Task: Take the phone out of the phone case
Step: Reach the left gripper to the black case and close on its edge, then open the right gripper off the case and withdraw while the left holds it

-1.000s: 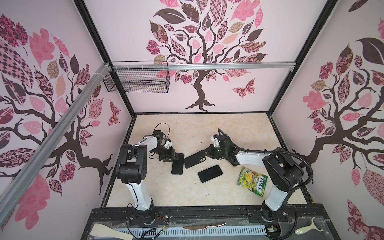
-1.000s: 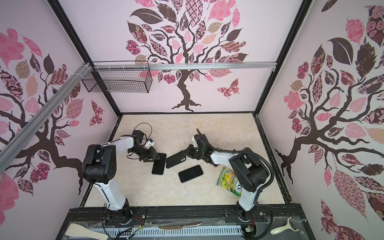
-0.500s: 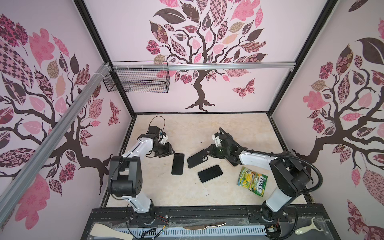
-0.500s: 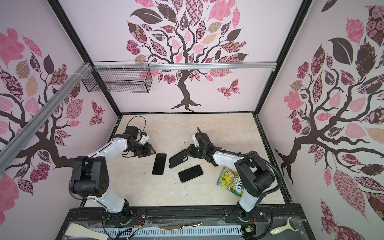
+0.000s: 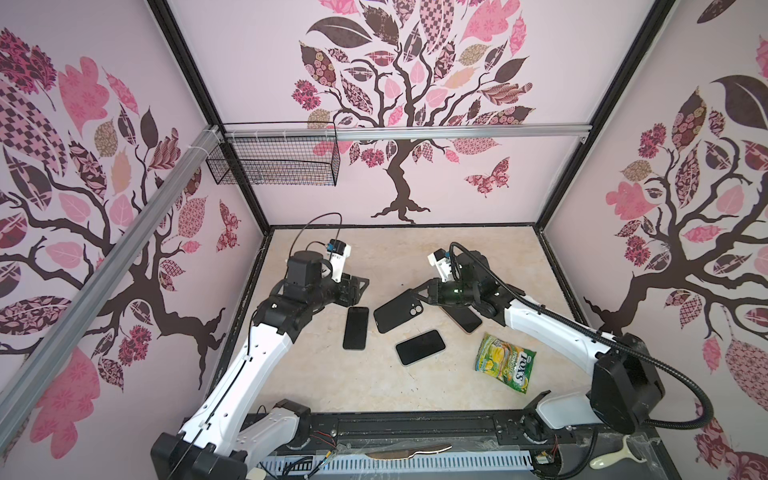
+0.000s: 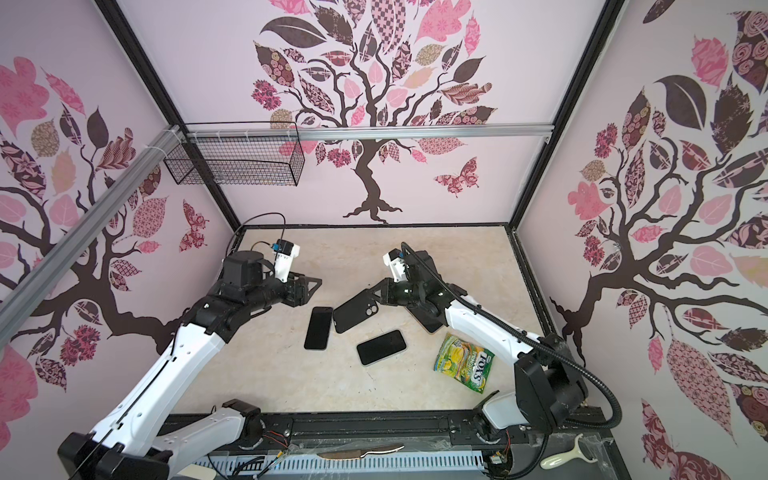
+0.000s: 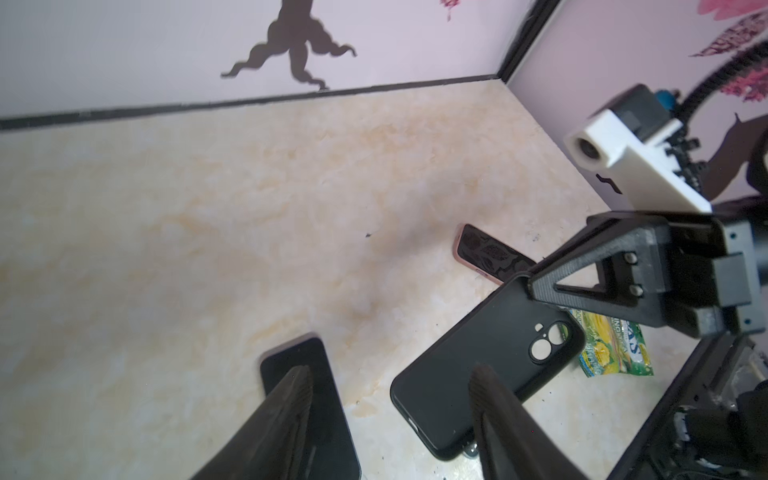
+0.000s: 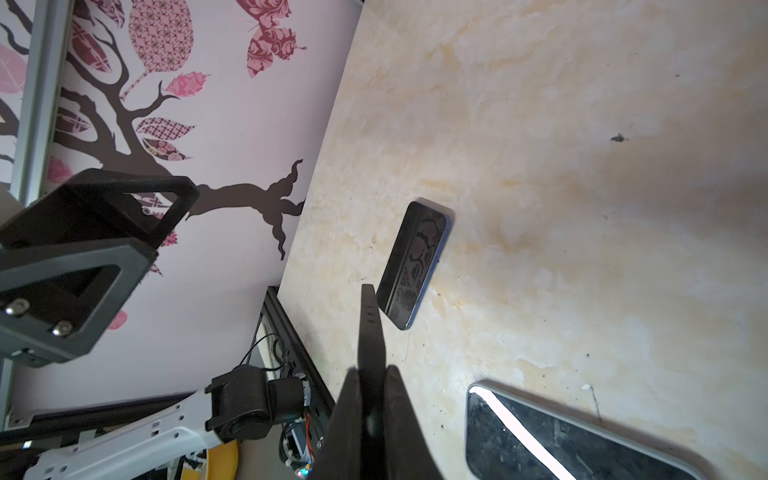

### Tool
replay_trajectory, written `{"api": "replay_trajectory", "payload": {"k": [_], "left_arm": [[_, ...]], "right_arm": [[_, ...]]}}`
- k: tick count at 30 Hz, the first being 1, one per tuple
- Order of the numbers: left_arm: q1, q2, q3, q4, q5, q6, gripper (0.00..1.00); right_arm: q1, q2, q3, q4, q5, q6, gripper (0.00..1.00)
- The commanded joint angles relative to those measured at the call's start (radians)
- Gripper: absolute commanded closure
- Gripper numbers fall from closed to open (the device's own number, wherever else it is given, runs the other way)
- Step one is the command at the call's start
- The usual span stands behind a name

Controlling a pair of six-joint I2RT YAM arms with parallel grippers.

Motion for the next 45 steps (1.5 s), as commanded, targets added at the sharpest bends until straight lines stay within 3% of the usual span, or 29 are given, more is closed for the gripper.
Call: {"api": "replay_trajectory", "payload": {"k": [1,6,17,23,30,36,42,43,45], "left_arm": [[-0.086,-0.080,-0.115,0.157,-0.076,0.110,0.36],[-0.158,-0.141,-0.199,0.221,0.018,0.221,0.44],[-0.236,-0.030,-0.170,0.119,0.038,0.299,0.52],[-0.238,0.018,-0.163,0.114,0.113,0.300,0.60],[-0.239,0.058,-0.156,0.095,0.148,0.317,0.74],[-0.240,0.074,-0.146,0.081,0.168,0.332,1.00],[-0.239,0.084,-0.127,0.070,0.114,0.299,1.00],[-0.239,0.088,-0.121,0.064,0.088,0.286,1.00],[-0.239,0.099,-0.097,0.038,-0.012,0.220,1.00]], "right_arm": [[-0.006,-0.047,0.083,-0.178,-0.072,-0.092,1.00],[-0.008,-0.072,0.129,-0.283,-0.107,-0.162,1.00],[-0.007,-0.067,0.151,-0.299,-0.200,-0.173,1.00],[-0.008,-0.065,0.137,-0.277,-0.232,-0.173,1.00],[-0.008,-0.070,0.115,-0.257,-0.258,-0.174,1.00],[-0.008,-0.069,0.114,-0.255,-0.249,-0.180,1.00],[-0.007,-0.076,0.108,-0.254,-0.207,-0.192,1.00],[-0.008,-0.080,0.105,-0.252,-0.190,-0.193,0.96],[-0.008,-0.093,0.095,-0.246,-0.125,-0.194,0.69]]}}
